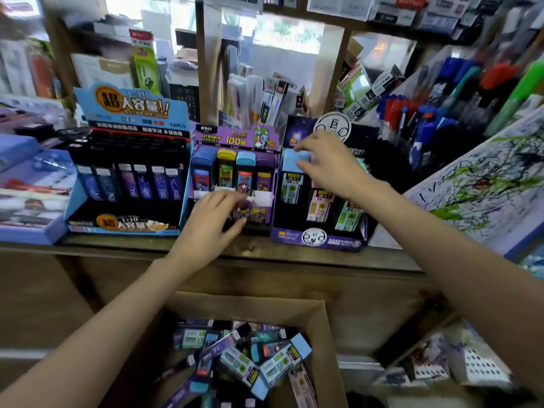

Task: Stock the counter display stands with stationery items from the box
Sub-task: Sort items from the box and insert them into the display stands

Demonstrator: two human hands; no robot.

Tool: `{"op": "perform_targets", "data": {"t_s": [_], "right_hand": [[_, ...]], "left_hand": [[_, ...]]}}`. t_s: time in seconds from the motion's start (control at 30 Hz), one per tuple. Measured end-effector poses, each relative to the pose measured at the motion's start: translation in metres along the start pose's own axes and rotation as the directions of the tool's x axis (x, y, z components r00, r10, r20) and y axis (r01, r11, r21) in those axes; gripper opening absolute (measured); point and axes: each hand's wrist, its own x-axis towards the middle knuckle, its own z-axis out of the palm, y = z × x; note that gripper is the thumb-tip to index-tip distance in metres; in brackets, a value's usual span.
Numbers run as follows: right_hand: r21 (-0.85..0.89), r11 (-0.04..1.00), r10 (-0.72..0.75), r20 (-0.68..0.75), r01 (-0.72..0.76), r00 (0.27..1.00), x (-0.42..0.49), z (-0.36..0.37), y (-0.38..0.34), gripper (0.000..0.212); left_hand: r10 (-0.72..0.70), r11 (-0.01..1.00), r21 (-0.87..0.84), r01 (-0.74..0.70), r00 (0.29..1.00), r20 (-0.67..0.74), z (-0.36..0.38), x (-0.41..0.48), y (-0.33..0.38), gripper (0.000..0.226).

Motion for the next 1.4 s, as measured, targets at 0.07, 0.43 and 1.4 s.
{"op": "perform_targets", "data": {"t_s": [0.07,0.43,1.4], "right_hand": [[0.060,0.998,-0.036,-0.025,0.038,0.999,-0.020,-0.006,-0.009,0.028],[0.380,0.925,-0.190,0.425,0.016,0.885,-0.179,0.063,-0.063,0.026],[0.203,0.022,0.564,0.806,-0.979,0.180,-0.305,0.237,-0.141,0.043]], "left_hand": [[-0.027,0.997,-0.074,0.026,1.000,-0.013,-0.014,-0.015,0.002,0.028],[-0.214,0.923,-0.235,0.305,0.914,0.346,0.020,-0.167,0.002,0.021],[-0.476,0.559,-0.049,0.828,0.369,0.798,0.124,-0.257,-0.027,0.056]]}}
